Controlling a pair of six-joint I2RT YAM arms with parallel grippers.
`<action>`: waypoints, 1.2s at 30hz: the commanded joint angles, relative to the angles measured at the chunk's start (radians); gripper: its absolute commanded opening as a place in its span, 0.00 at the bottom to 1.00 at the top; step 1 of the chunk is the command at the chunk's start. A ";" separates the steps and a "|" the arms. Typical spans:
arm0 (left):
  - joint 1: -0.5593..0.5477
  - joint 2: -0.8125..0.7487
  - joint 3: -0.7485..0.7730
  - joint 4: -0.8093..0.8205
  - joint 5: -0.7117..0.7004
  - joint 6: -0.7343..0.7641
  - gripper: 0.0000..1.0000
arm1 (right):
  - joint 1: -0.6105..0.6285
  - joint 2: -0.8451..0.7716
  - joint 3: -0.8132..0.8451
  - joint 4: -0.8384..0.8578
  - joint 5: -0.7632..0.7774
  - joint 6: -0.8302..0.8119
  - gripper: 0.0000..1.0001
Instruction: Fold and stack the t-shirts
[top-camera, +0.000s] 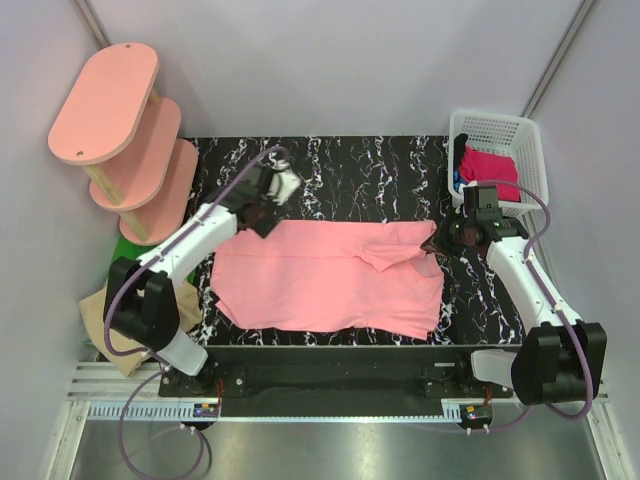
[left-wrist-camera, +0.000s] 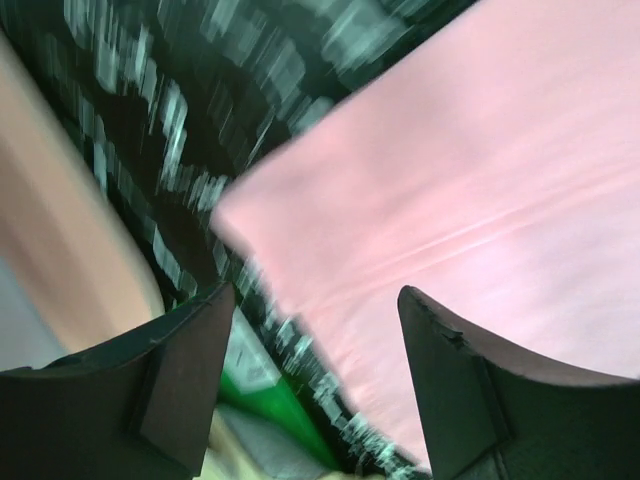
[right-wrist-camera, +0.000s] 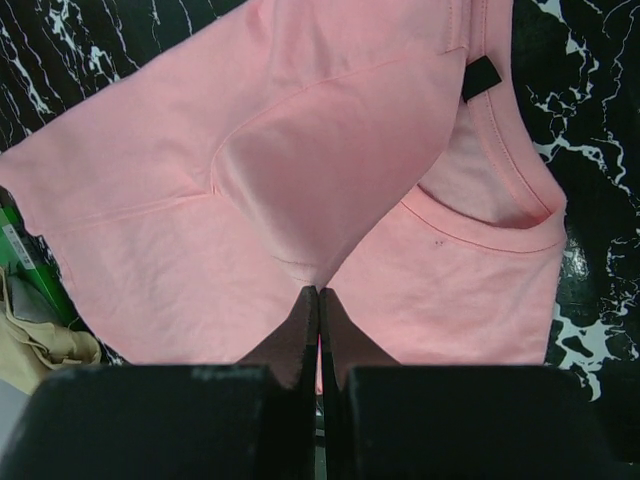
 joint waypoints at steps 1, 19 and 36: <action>-0.312 -0.016 0.096 -0.037 -0.026 -0.014 0.71 | 0.012 -0.002 0.010 0.022 0.022 0.006 0.00; -0.630 0.415 0.284 0.251 -0.258 -0.048 0.68 | 0.012 0.029 0.052 0.024 0.020 0.015 0.00; -0.666 0.359 0.254 0.256 -0.041 -0.367 0.69 | 0.010 0.055 0.102 0.019 0.010 0.026 0.00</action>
